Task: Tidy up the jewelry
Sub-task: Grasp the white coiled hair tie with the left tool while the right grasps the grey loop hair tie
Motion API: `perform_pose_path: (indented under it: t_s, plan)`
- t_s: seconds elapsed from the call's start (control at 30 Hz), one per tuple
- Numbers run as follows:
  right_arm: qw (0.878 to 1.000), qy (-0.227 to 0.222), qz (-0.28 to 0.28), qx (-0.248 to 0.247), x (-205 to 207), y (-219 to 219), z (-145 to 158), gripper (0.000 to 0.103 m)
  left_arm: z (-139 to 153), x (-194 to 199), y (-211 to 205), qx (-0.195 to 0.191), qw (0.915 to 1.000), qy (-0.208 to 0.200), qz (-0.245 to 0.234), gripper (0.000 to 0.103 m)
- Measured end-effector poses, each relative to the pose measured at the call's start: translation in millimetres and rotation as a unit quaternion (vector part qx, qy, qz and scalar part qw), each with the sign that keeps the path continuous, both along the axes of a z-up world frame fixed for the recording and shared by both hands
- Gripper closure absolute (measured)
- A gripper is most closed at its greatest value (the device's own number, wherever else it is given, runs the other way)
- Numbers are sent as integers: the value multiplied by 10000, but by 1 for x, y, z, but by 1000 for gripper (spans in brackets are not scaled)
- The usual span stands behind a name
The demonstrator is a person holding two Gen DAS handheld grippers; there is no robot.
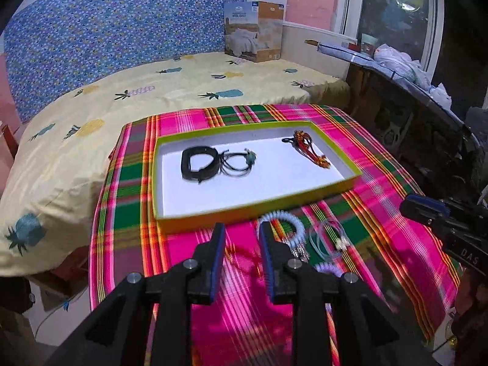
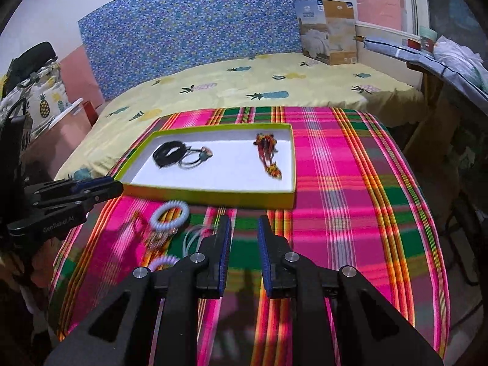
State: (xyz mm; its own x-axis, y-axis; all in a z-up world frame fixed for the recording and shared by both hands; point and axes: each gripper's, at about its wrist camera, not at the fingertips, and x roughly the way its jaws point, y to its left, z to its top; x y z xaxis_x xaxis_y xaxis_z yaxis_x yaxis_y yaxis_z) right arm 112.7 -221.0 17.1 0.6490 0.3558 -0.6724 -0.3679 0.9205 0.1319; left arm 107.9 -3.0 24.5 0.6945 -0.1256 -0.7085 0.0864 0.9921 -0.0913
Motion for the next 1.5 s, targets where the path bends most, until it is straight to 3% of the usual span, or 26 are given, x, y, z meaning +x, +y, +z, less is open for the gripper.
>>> perform_pose_path:
  t_s: [0.3,0.57,1.1,1.5]
  plan:
    - [9998,-53,61,172,-49,-1,-1,85,-1,-46,6,-193,9997,11,162,79]
    - [9997,61,113,193,-59,1,-8,85,-6,-62,9,-251,9995,54,191,79]
    - [9994,256,201,152,-44,15,-18,85,-12,-53,11,-357,9991,103,193,79]
    - [9977,626,154,211,-7,33,-40,85,-18,-30,15,-499,9984,191,197,79]
